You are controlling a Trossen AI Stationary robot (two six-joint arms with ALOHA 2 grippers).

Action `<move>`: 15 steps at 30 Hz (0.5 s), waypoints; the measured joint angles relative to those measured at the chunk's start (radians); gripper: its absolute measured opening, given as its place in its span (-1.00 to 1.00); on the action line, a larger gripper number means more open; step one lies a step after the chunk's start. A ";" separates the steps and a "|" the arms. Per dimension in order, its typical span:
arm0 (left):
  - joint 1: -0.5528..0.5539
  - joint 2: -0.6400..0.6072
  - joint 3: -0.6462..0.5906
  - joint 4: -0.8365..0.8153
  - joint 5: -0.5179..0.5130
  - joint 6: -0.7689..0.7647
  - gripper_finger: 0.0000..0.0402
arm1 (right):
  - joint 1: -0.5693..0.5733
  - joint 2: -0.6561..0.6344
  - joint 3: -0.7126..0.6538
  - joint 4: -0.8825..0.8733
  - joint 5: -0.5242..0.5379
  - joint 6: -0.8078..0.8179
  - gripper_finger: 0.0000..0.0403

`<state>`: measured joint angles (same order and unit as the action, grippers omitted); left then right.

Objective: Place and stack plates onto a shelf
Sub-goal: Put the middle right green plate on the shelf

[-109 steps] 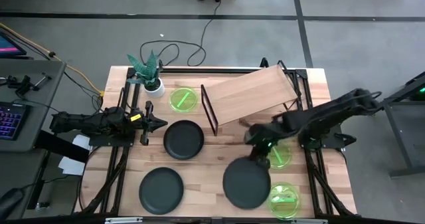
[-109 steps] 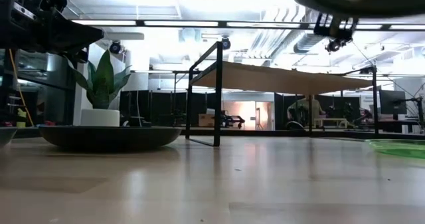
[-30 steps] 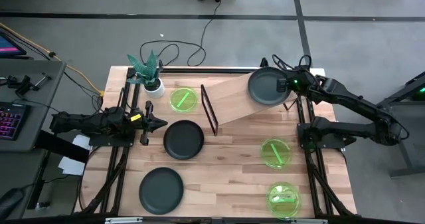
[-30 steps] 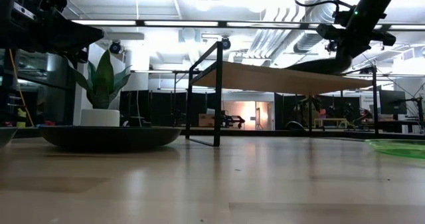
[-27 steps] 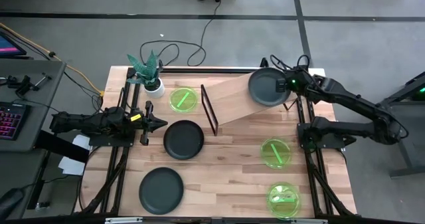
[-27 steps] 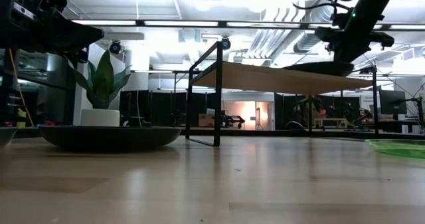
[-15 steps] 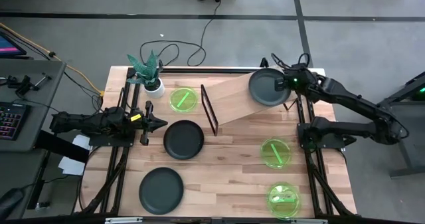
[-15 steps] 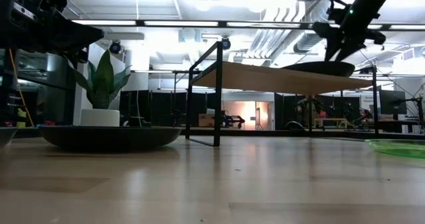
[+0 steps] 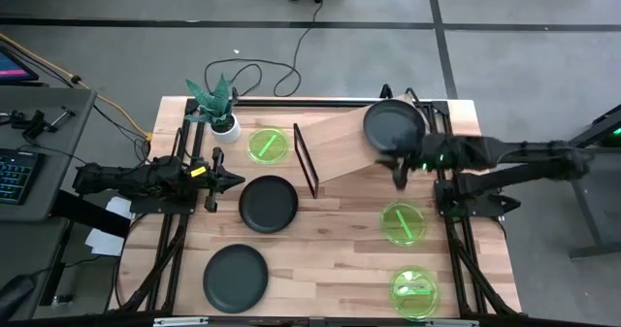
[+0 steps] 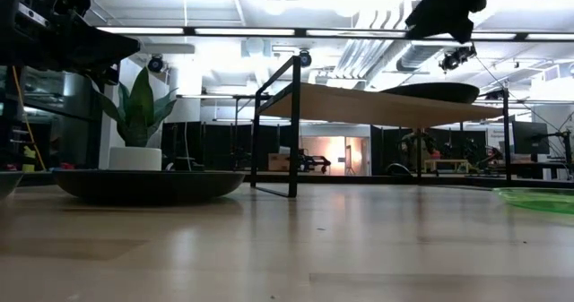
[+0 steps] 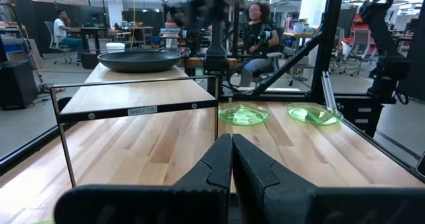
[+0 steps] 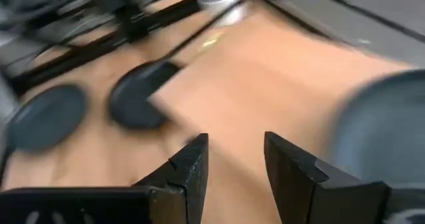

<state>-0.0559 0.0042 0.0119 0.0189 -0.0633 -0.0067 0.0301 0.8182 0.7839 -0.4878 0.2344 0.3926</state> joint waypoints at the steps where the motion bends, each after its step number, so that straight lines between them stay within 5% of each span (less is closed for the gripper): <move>1: 0.000 0.000 0.000 0.000 0.000 0.000 -0.98 | 0.039 0.005 -0.021 0.032 0.000 -0.001 -0.36; 7: 0.000 0.000 0.000 0.000 0.000 0.000 -0.98 | 0.217 0.004 -0.115 0.030 0.001 0.079 -0.36; 15: 0.000 0.000 0.000 0.000 0.000 0.000 -0.98 | 0.418 0.035 -0.126 -0.098 -0.031 0.443 -0.36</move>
<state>-0.0560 0.0040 0.0118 0.0189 -0.0631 -0.0067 0.4482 0.8536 0.6575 -0.5855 0.2032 0.8353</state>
